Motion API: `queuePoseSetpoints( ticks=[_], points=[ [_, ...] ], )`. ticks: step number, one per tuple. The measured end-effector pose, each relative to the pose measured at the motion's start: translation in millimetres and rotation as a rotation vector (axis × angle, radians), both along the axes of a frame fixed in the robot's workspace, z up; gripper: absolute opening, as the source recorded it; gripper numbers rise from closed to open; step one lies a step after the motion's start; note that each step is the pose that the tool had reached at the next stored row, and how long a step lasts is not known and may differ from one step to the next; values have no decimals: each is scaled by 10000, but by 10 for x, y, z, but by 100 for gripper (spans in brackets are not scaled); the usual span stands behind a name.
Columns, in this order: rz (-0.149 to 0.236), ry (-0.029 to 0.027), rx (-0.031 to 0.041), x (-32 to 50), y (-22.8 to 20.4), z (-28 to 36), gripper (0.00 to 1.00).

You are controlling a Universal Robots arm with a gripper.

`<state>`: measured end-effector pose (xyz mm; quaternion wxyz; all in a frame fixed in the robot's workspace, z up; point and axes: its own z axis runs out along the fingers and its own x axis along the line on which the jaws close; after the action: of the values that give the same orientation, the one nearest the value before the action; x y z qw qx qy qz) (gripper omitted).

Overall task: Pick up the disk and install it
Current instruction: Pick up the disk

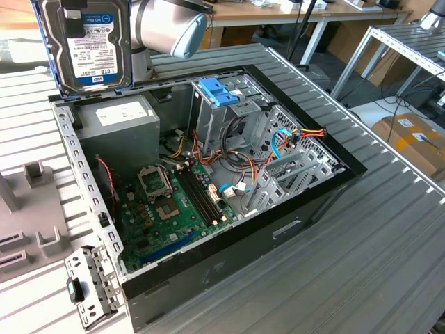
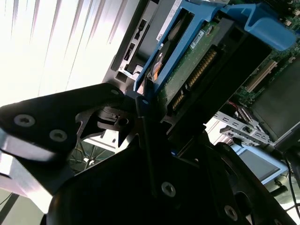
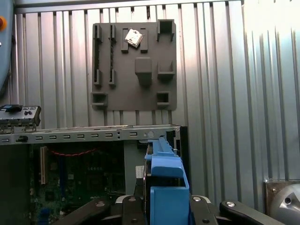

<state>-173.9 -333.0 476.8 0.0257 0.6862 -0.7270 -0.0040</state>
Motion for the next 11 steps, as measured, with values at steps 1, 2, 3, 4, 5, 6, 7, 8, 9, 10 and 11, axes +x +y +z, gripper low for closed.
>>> queuePoseSetpoints(
  ticks=[1, 2, 3, 4, 5, 6, 7, 8, 9, 10, 11],
  points=[
    [-1, 0, 0, 15, 0, 0, 36],
    [0, 0, 0, 24, 0, 0, 36],
    [0, 0, 0, 33, 0, 0, 36],
    [0, 0, 1, 47, 0, -1, 36],
    [0, 0, 0, 56, 0, -1, 36],
    [0, 0, 0, 66, 0, 0, 36],
    [0, 1, 0, 77, 0, 0, 36],
    [0, 0, 0, 84, 0, -1, 36],
    [-1, 0, 0, 106, 0, -1, 36],
    [0, 1, 0, 119, 0, -1, 36],
    [0, 1, 0, 131, 0, -1, 36]
  ],
)
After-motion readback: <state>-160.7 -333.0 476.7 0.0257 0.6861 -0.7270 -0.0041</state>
